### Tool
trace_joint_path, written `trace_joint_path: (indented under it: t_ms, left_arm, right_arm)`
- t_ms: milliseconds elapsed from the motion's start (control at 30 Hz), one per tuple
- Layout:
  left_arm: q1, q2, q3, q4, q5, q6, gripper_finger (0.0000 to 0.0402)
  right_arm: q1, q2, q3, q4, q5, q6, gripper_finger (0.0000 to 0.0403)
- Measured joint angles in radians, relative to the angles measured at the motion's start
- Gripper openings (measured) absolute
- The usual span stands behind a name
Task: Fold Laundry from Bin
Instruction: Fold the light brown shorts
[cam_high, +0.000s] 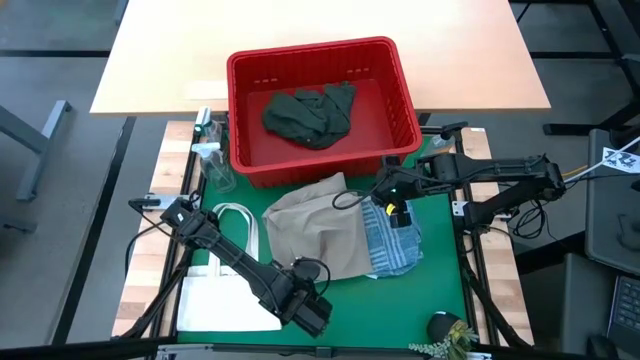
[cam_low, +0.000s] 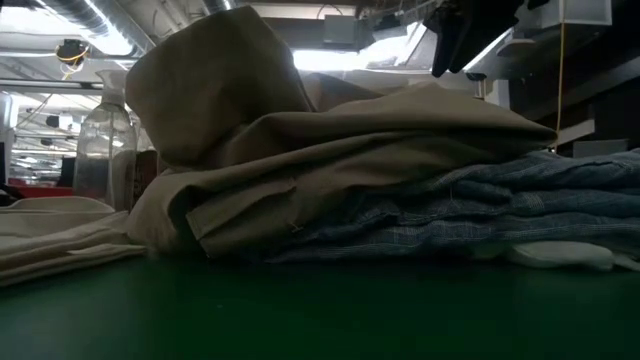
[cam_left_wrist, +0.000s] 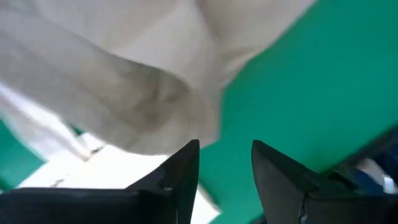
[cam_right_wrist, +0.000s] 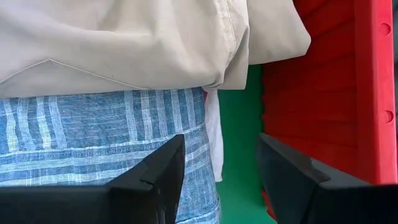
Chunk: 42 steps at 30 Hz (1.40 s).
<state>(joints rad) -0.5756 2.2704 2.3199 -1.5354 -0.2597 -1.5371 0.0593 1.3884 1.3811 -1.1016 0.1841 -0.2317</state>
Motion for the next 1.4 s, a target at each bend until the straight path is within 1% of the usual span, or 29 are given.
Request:
trace_joint_path:
  t_ms: [100,233,300,400,467,567,700,733,800,933,1000,1067,1267,1400]
  left_arm:
    - [-0.001,0.0,0.0,-0.04,-0.024,-0.025,0.0135]
    - [0.0,0.0,-0.027,0.02,-0.134,-0.033,0.0133]
    - [0.005,0.0,-0.061,0.047,-0.127,-0.037,0.0133]
    - [0.01,0.001,-0.108,0.062,-0.079,-0.074,0.0133]
    - [0.013,0.001,-0.135,0.066,-0.069,-0.095,0.0126]
    - [0.012,0.001,-0.145,0.062,-0.07,-0.101,0.0095]
    - [0.011,0.001,-0.144,0.049,-0.07,-0.081,0.0024]
    - [0.01,0.001,-0.144,0.041,-0.07,-0.079,0.0012]
    - [0.004,0.001,-0.144,0.017,-0.069,-0.08,0.0008]
    - [-0.007,0.001,-0.144,-0.018,-0.064,-0.079,0.0003]
    - [-0.013,0.001,-0.144,-0.039,-0.064,-0.079,0.0003]
    - [-0.018,0.001,-0.144,-0.035,-0.064,-0.076,0.0003]
    - [-0.028,0.001,-0.144,-0.036,-0.067,-0.051,0.0002]
    - [-0.029,0.001,-0.144,-0.036,-0.069,-0.049,0.0002]
  right_arm:
    - [0.0,0.0,0.0,0.0,0.0,0.0,0.0193]
    - [0.0,0.0,0.0,0.0,0.0,0.0,0.0193]
    - [0.0,0.0,0.0,0.0,-0.002,0.0,0.0193]
    - [0.0,0.0,0.0,0.0,-0.016,0.0,0.0193]
    - [0.0,0.0,0.0,0.0,-0.02,0.0,0.0193]
    - [0.0,0.0,0.0,0.0,-0.02,0.001,0.0193]
    - [0.0,0.0,0.0,0.0,-0.022,0.042,0.0193]
    - [0.0,0.001,0.0,0.0,-0.035,0.06,0.0193]
    - [0.0,0.001,-0.008,0.004,-0.098,0.092,0.0193]
    - [0.014,0.001,-0.065,0.012,-0.314,0.126,0.0193]
    - [0.039,0.001,-0.117,0.069,-0.38,0.152,0.0193]
    - [0.084,0.002,-0.177,0.162,-0.382,0.187,0.0193]
    - [0.221,0.002,-0.352,0.536,-0.31,0.213,0.0193]
    - [0.272,0.002,-0.436,0.695,-0.26,0.232,0.0193]
